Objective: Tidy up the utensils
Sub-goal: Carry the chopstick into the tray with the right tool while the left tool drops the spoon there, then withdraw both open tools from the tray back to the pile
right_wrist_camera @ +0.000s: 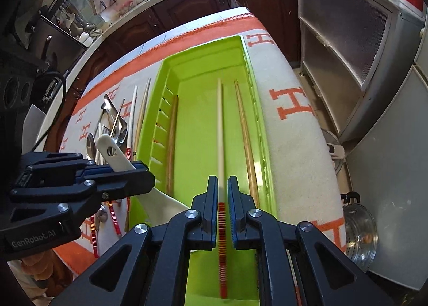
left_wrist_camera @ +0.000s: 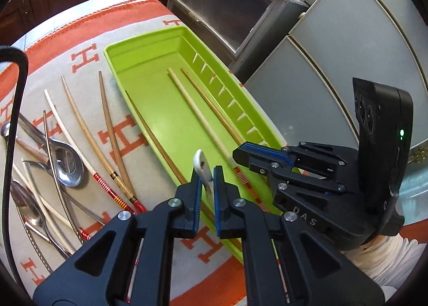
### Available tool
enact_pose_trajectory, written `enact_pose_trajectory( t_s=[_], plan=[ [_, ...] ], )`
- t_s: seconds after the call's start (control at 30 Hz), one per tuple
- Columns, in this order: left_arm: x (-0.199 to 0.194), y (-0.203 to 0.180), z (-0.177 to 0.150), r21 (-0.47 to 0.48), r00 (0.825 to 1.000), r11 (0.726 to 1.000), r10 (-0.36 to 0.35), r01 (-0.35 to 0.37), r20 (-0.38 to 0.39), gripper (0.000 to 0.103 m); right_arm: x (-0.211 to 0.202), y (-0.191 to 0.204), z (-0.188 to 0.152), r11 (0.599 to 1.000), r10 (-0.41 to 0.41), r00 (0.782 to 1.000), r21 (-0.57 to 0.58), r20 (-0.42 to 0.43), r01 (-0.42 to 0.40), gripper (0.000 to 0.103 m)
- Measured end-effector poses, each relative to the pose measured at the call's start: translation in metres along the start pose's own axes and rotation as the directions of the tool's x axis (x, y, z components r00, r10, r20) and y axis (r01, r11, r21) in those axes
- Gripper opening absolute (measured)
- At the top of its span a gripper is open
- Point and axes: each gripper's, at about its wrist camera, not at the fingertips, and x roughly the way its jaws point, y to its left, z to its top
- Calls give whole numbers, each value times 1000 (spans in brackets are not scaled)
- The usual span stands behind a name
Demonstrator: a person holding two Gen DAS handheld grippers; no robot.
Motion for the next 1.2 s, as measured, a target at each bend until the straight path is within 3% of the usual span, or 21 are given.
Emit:
enact_pose_trajectory(
  t_s=[0.1,0.37,0.5,0.67,1.0,1.2],
  plan=[
    [-6,3,-7,-18,1000,1000,10,-10,16,4,-2,0,-1,1000,12,1000,13,7,-12,20],
    [-27,12,-24,-77,994,993,96,-93,48,15,-27,11,-13,997,67,997,25,31,-68,25],
    [-32,15,-26,-105,991,988,116,-110,60,41,-40,16,-16,997,75,996,19,50,-76,26],
    [-32,16,-27,-132,995,988,84,-77,46,42,-55,20,-19,997,78,995,19,69,-80,26],
    [-73,19,-51,-139,971,976,188,-168,149,42,-78,49,-24,993,116,989,-42,86,-113,26],
    [-104,41,-72,-195,964,967,197,-162,177,42,-82,84,-28,982,157,985,-115,72,-148,26]
  ],
)
